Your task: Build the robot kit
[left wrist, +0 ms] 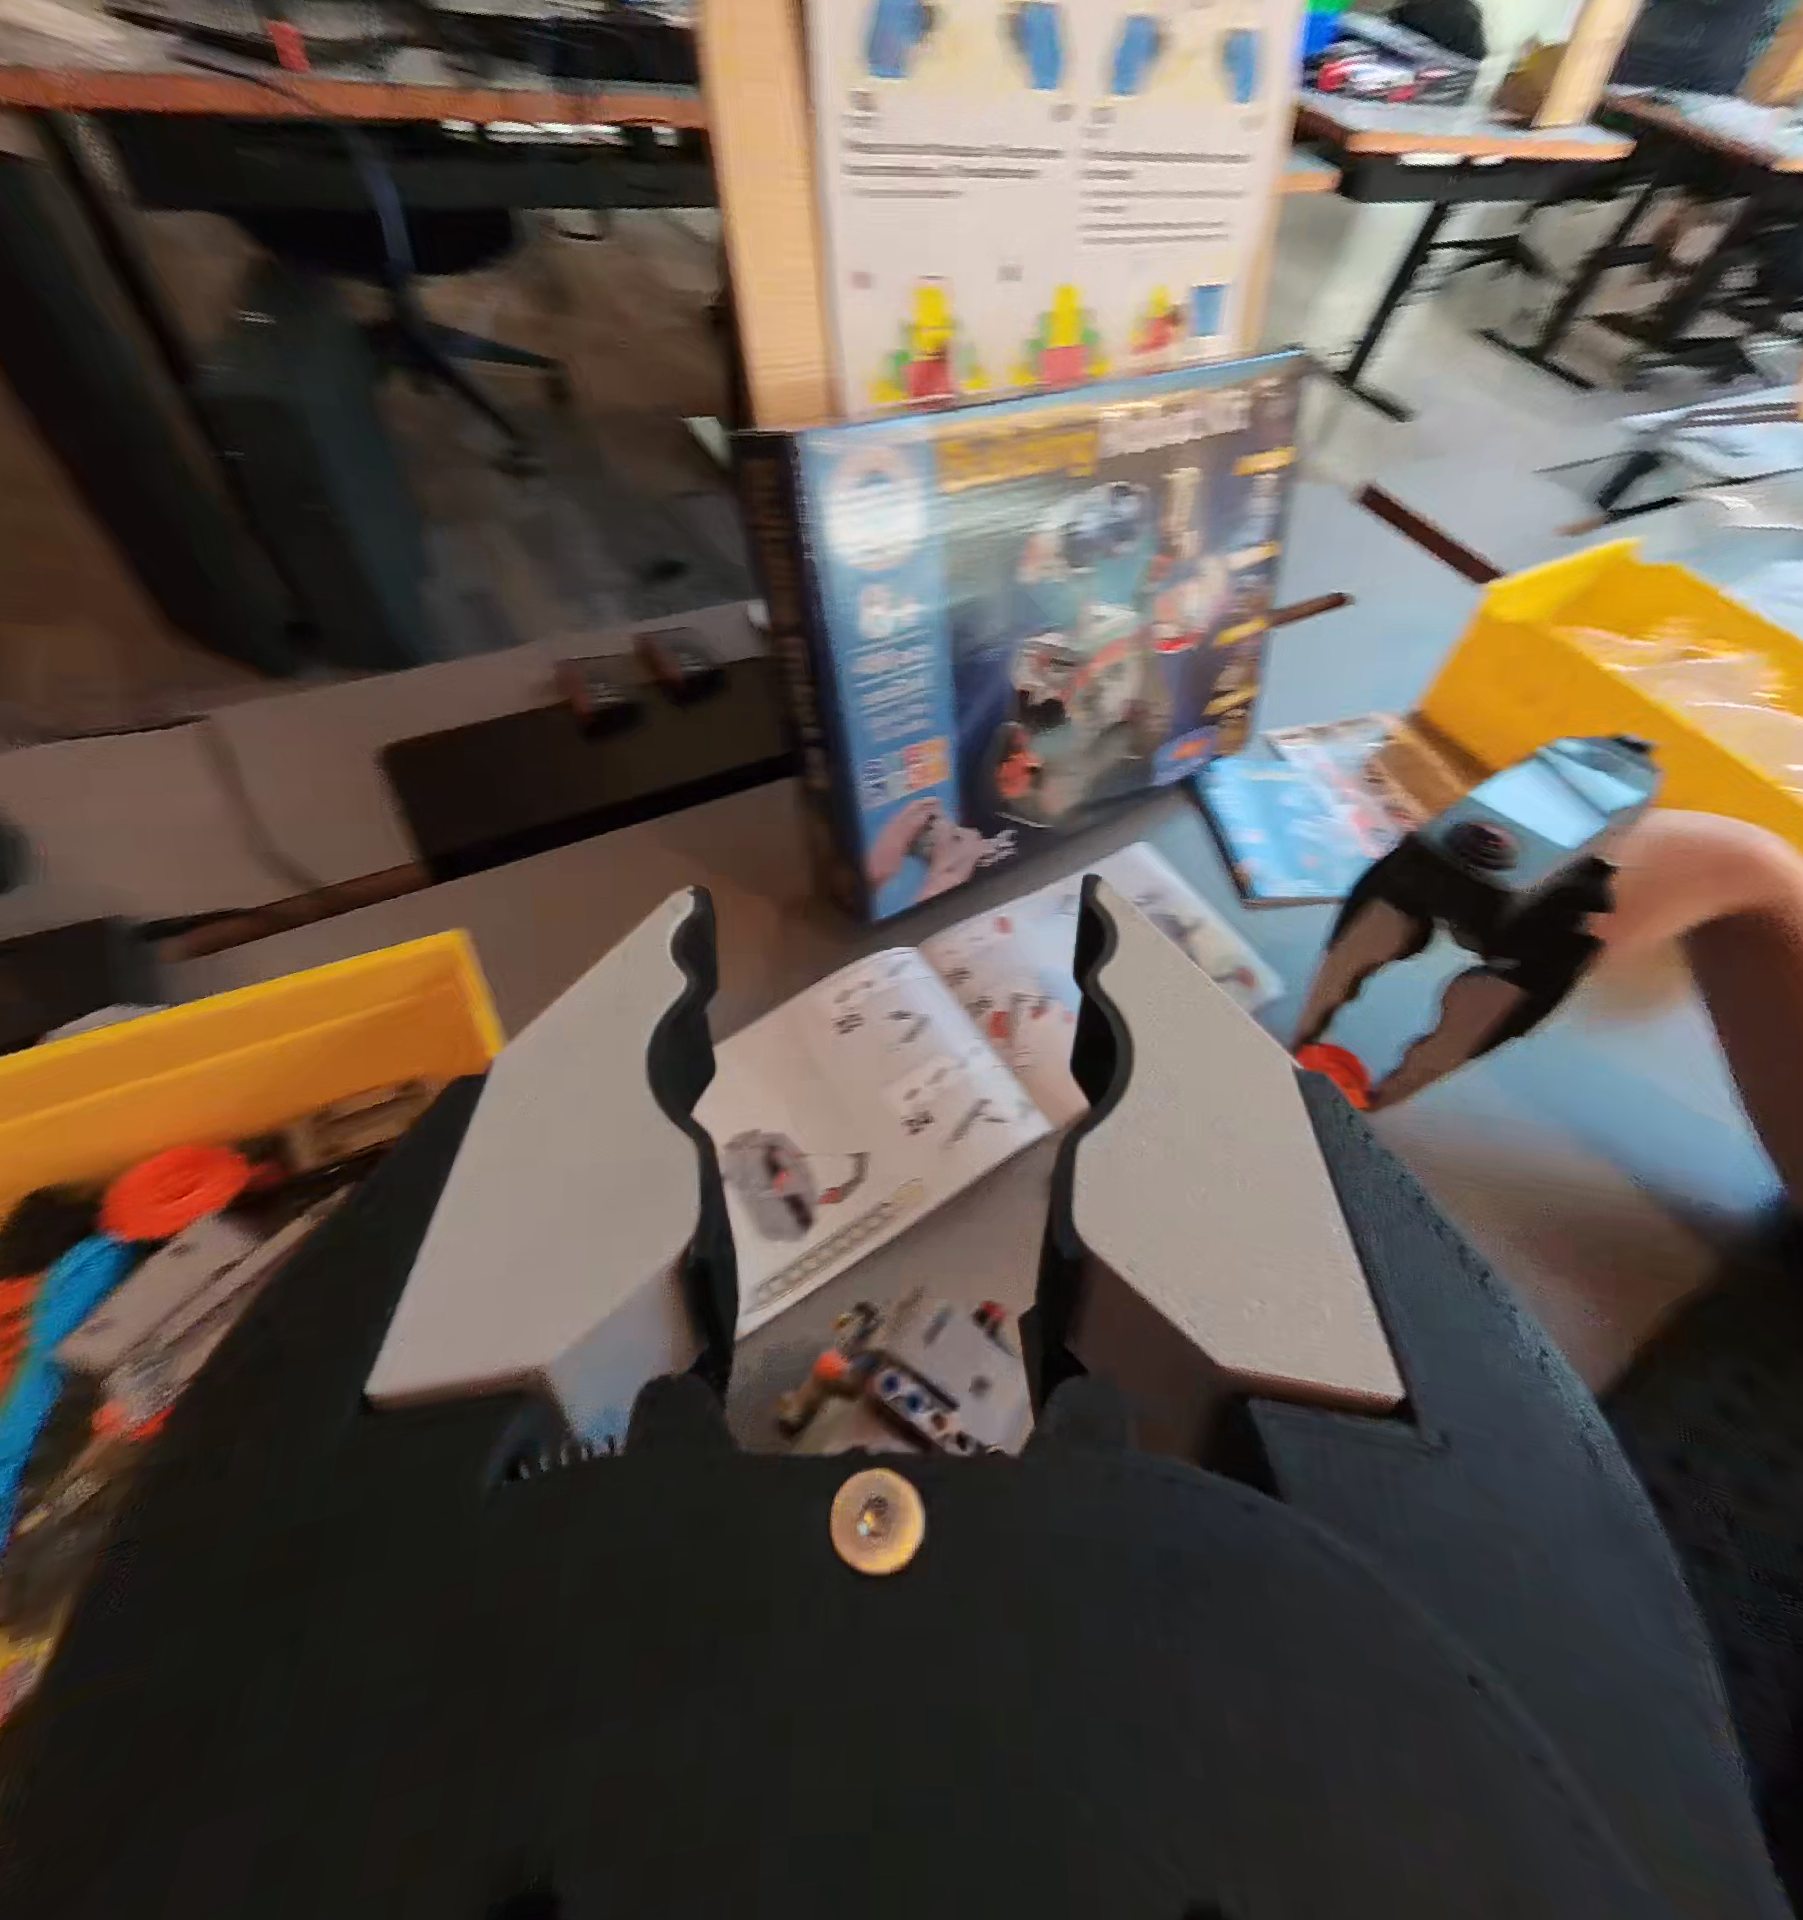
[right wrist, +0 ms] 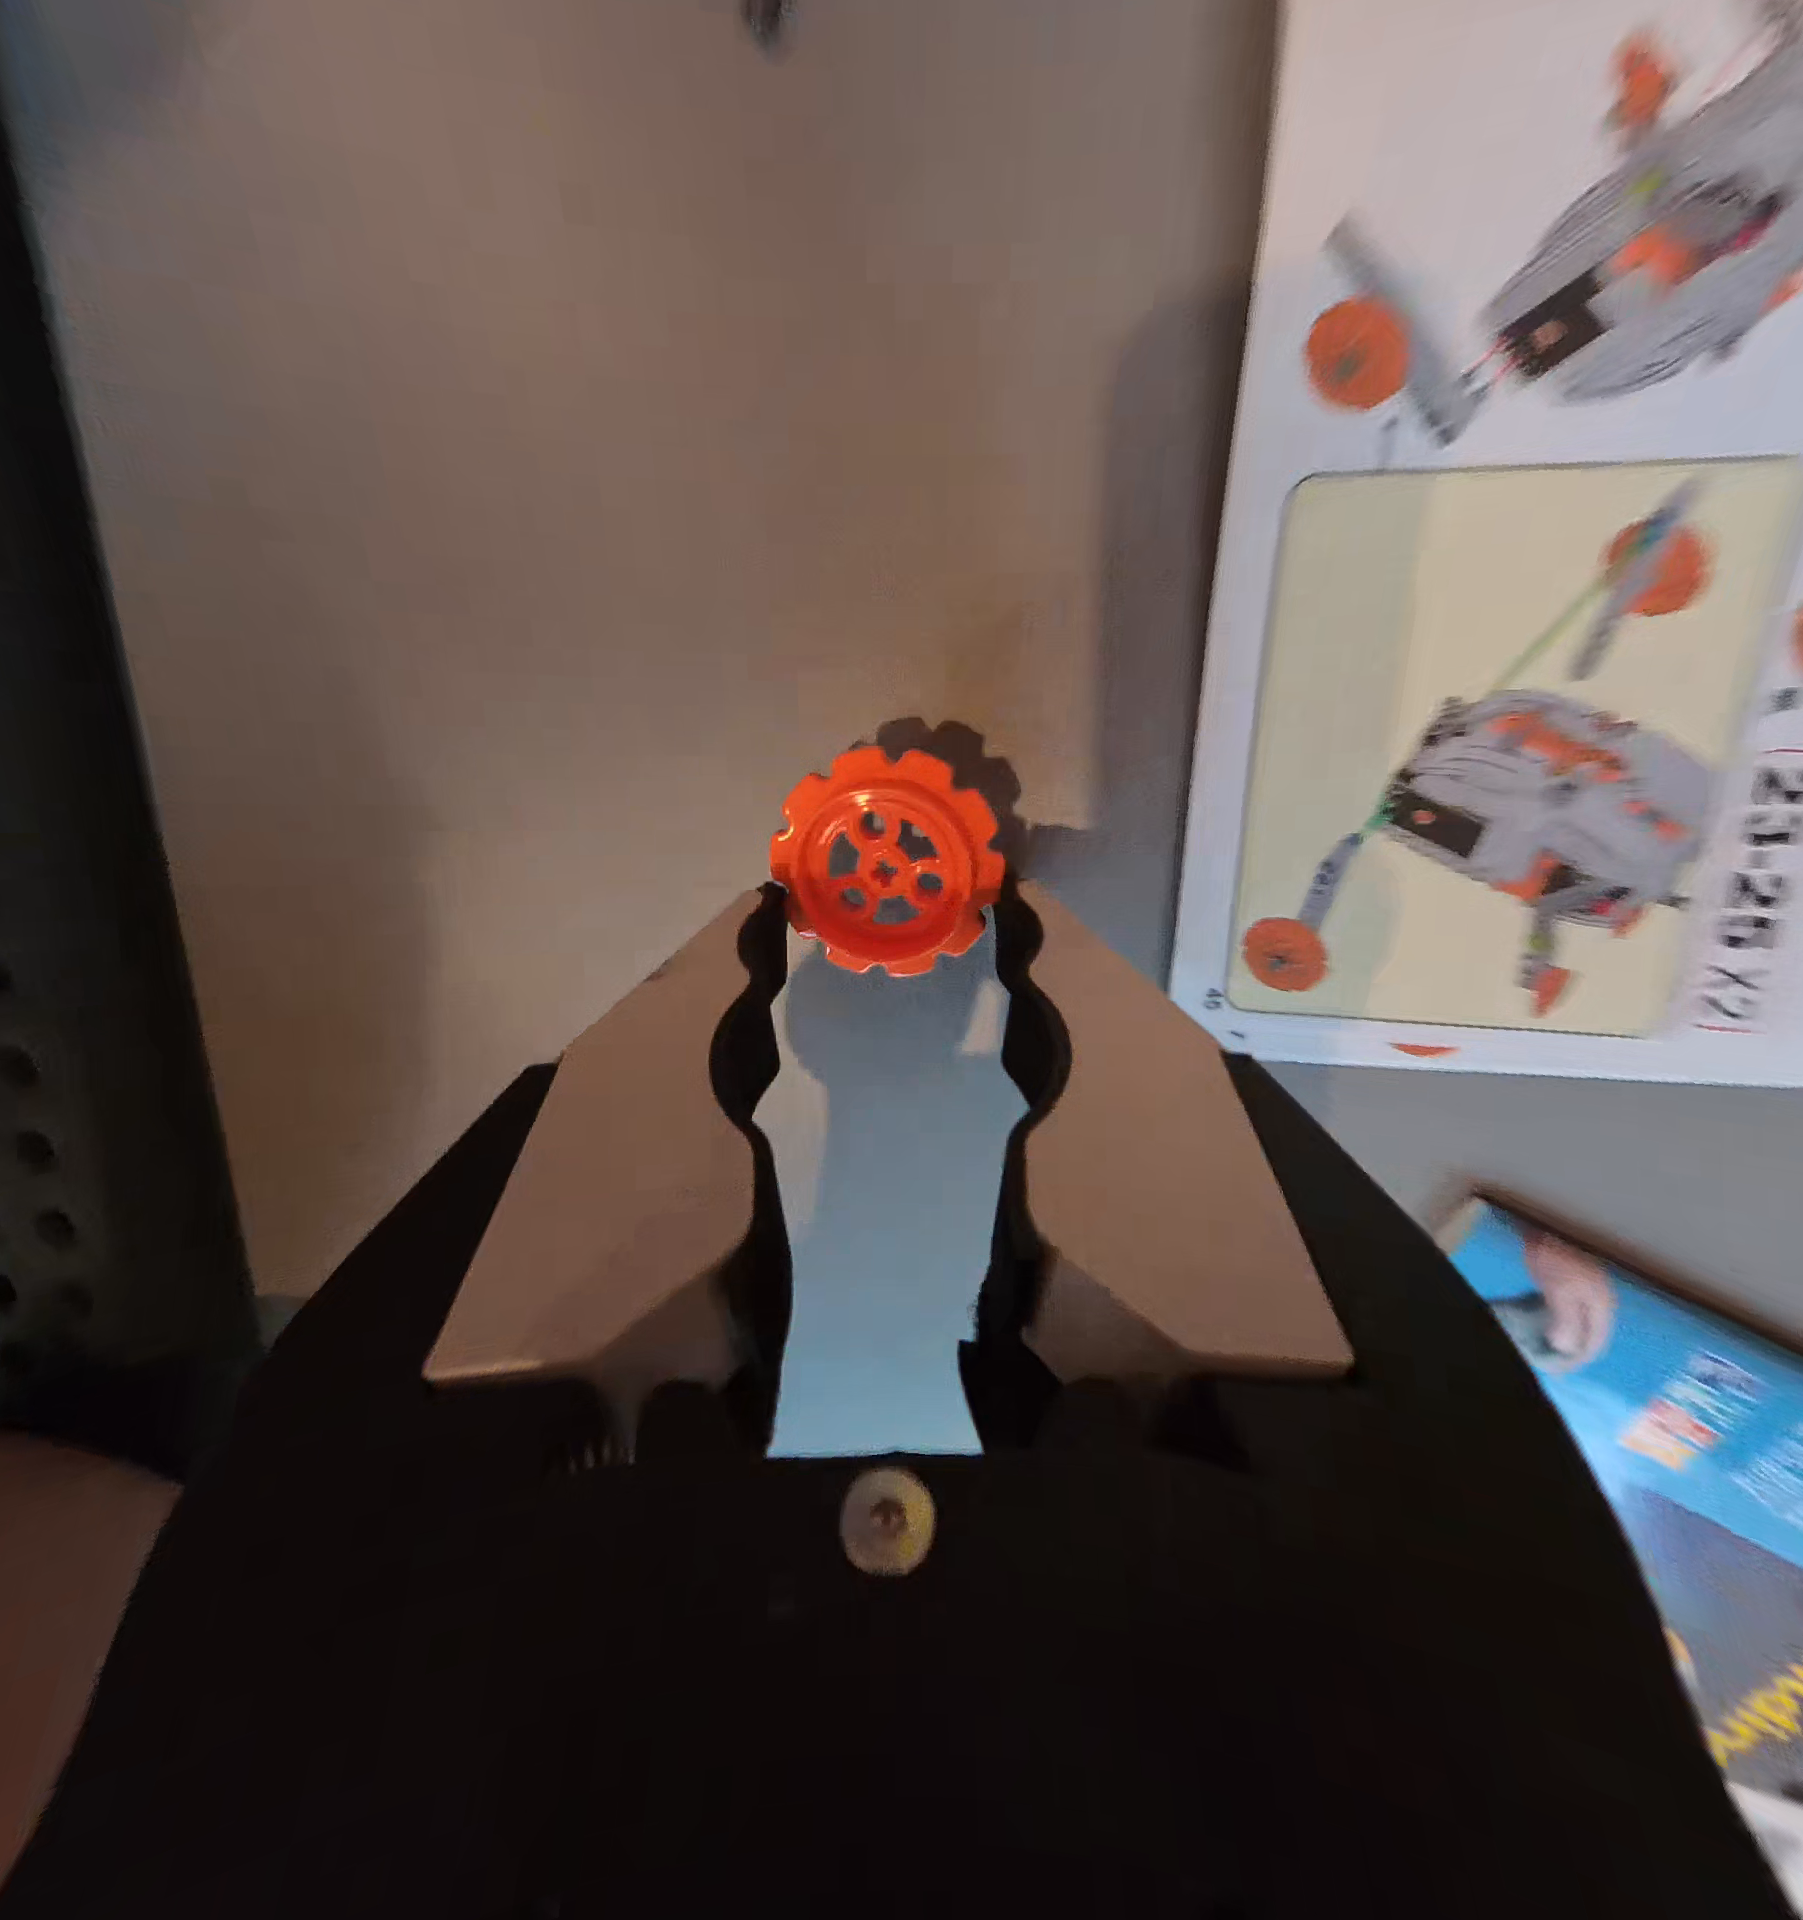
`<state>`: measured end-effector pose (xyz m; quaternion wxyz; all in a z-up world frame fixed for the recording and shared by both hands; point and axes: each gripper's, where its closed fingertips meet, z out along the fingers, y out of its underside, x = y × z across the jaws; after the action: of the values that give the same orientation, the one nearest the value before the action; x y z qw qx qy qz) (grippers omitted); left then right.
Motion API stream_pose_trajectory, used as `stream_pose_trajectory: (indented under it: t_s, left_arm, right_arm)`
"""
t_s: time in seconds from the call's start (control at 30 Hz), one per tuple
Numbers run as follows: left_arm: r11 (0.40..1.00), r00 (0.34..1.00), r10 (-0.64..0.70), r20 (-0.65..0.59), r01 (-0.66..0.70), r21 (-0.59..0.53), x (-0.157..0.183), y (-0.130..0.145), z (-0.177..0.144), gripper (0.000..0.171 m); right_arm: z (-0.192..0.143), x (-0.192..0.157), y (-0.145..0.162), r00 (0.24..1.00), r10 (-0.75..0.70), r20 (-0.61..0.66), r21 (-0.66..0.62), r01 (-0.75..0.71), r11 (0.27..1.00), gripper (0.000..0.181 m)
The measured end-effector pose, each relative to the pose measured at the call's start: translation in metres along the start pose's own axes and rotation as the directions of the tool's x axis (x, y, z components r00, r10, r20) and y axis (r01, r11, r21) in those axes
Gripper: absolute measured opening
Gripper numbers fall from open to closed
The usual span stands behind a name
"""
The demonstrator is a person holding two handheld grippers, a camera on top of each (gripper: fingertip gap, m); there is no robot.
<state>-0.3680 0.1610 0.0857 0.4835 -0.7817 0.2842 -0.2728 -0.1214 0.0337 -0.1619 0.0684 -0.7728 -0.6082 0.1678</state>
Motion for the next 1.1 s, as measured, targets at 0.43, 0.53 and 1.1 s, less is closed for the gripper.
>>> stream_pose_trajectory:
  t_s: [0.43, 0.53, 1.1]
  left_arm:
    - [0.994, 0.979, -0.086, 0.183, 0.074, 0.075, -0.065, -0.007, -0.052, 0.064]
    - [0.992, 0.978, -0.097, 0.184, 0.081, 0.094, -0.069, -0.009, -0.059, 0.064]
    - [0.981, 0.991, -0.090, 0.099, 0.071, 0.179, -0.038, -0.023, -0.045, 0.061]
  right_arm:
    - [0.005, -0.006, -0.010, 0.997, -0.075, 0.017, 0.046, 0.074, 0.996, 0.046]
    - [0.001, -0.008, -0.013, 0.997, -0.068, 0.039, 0.088, 0.064, 0.994, 0.050]
    - [-0.150, 0.077, -0.062, 0.892, 0.356, -0.278, 0.850, 0.055, 0.524, 0.041]
